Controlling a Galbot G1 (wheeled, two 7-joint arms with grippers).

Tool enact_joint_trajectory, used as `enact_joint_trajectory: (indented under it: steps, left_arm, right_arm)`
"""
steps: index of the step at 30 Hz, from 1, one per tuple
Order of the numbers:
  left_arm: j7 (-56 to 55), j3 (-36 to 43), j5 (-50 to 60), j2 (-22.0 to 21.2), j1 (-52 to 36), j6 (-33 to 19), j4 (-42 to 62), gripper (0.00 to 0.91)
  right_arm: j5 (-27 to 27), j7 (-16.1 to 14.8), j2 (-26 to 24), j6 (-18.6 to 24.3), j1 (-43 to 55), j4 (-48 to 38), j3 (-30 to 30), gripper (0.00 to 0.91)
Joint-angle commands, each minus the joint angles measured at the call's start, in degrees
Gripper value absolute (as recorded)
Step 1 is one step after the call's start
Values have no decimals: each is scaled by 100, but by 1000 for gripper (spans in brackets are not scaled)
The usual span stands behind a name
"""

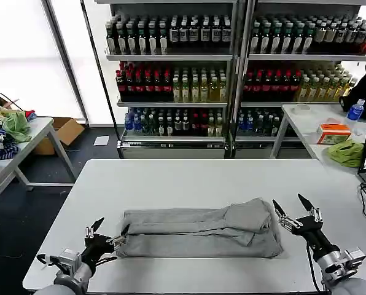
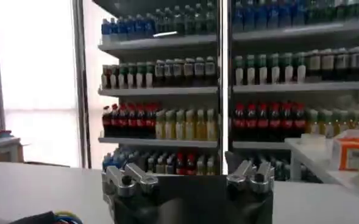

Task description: Fold and organize the clothes.

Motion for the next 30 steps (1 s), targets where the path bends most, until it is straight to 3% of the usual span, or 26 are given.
enact_joint_trajectory:
  steps: [1, 9, 22, 25, 26, 30]
  left_arm:
    - [-880, 570, 2, -960, -128, -71, 20, 907]
    - [-1011, 777, -50, -1072, -444, -68, 487, 907]
    - [-923, 787, -308, -1114, -506, -124, 863, 907]
    - [-896, 814, -312, -1126, -522, -118, 885, 655]
    - [-889, 825, -311, -1123, -531, -112, 902, 504]
    - [-769, 874, -294, -1135, -588, -45, 976, 161]
  right_arm:
    - [-56, -27, 4, 580, -65, -331, 33, 907]
    - [530, 98, 52, 250, -120, -80, 99, 907]
    - [728, 120, 45, 179, -161, 251, 165, 907]
    - [802, 132, 47, 147, -158, 315, 165, 907]
    - [868, 145, 50, 110, -160, 357, 166, 907]
    - [953, 158, 55, 58, -143, 423, 172, 907]
